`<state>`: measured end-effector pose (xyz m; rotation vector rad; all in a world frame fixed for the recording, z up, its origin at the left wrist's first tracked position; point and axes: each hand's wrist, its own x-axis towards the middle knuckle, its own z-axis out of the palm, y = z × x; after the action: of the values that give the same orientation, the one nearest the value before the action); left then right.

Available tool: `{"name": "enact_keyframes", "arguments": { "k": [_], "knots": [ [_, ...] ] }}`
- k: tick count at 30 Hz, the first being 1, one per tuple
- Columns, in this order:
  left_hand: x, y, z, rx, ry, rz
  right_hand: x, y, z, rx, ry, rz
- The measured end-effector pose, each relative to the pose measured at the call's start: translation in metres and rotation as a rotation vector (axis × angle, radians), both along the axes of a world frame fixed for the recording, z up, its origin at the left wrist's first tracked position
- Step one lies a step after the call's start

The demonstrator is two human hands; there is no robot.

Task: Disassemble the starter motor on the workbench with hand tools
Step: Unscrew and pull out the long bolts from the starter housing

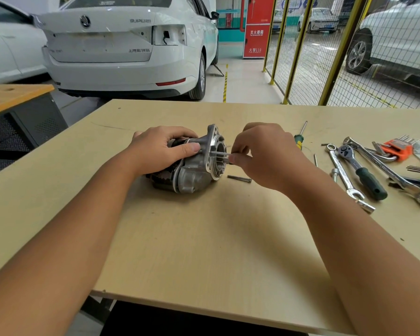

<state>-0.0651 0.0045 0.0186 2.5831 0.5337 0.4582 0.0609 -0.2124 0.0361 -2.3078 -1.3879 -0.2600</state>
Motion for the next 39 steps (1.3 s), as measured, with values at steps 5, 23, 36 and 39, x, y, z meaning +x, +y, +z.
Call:
{"name": "enact_keyframes", "arguments": {
  "k": [5,23,36,39],
  "knots": [
    [-0.0008,-0.0009,0.0005,0.013,0.015,-0.014,-0.0010,-0.0015,0.0003,0.049,0.015,0.009],
    [0.0013,-0.0016,0.0008,0.009,-0.002,0.016,0.0005,0.0011,-0.0007,0.010,0.035,-0.023],
    [0.0005,-0.0027,0.0009,0.038,0.005,0.011,-0.0007,0.0005,-0.0019,0.106,0.185,0.032],
    [0.0012,-0.0025,0.0007,0.026,-0.005,0.016,0.0021,0.0014,-0.0016,0.071,0.177,0.035]
  ]
}}
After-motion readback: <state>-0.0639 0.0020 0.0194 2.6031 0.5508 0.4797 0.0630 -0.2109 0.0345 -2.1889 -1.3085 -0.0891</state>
